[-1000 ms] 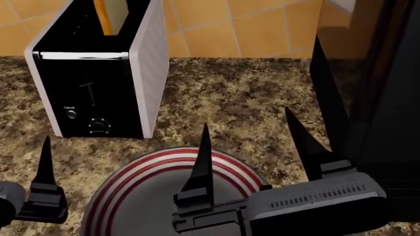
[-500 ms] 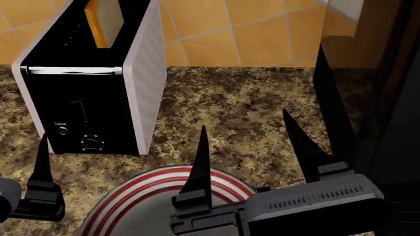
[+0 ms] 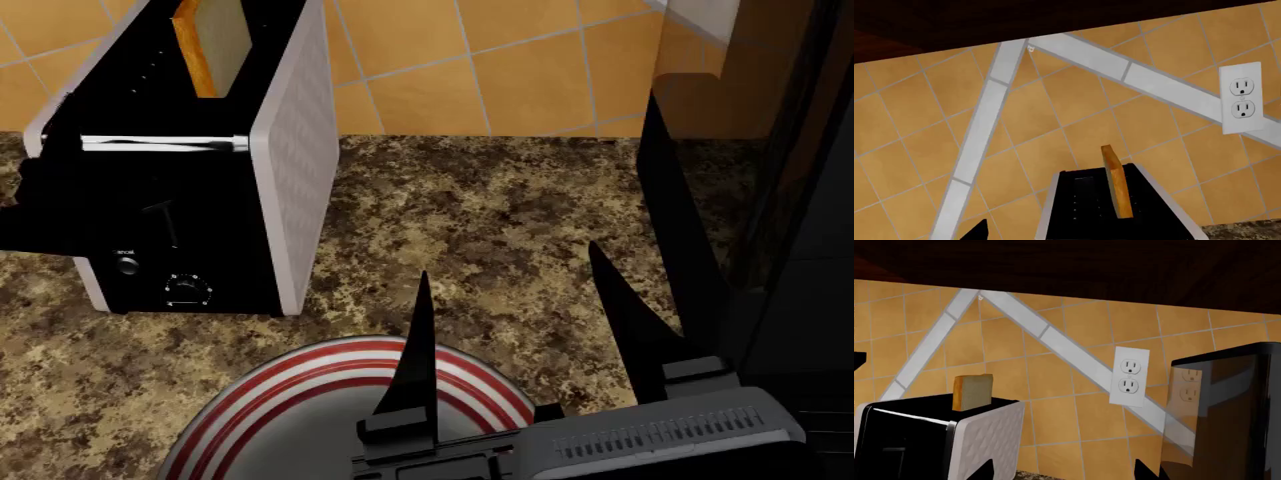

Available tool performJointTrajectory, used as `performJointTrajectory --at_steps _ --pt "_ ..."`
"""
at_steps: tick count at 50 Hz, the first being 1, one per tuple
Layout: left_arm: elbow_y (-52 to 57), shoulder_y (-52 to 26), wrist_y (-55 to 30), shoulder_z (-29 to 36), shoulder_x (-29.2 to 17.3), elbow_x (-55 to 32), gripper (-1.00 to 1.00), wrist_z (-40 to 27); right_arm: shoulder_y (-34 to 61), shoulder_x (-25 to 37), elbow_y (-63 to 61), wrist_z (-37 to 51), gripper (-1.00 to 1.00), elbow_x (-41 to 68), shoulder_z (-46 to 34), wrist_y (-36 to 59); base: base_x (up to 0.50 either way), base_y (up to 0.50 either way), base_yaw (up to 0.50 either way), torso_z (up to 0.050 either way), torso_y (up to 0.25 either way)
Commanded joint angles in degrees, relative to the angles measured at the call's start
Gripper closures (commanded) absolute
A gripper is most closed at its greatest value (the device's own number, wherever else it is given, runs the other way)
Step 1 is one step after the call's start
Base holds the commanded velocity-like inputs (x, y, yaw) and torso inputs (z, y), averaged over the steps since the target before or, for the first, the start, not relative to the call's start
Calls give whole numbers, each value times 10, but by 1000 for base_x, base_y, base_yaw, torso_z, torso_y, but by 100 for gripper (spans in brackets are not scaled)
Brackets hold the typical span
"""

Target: Place the toasted item on a plate.

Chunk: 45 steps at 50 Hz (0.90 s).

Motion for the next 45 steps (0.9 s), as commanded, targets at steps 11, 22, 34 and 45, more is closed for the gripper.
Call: performJointTrajectory --at_steps 11,22,34,45 --pt "-253 -255 -62 5 26 -32 -100 39 -7 3 11 4 -100 -1 -15 -15 0 0 0 0 0" --pt "-461 -319 39 41 57 -19 -100 58 -3 4 8 8 -100 5 -13 -10 0 0 0 0 0" --pt "-676 -378 156 79 82 0 -100 78 -6 7 11 10 -100 9 -13 -17 0 0 0 0 0" --pt "-839 -417 251 98 104 10 -100 86 -6 9 19 11 -100 9 -19 -24 0 0 0 0 0"
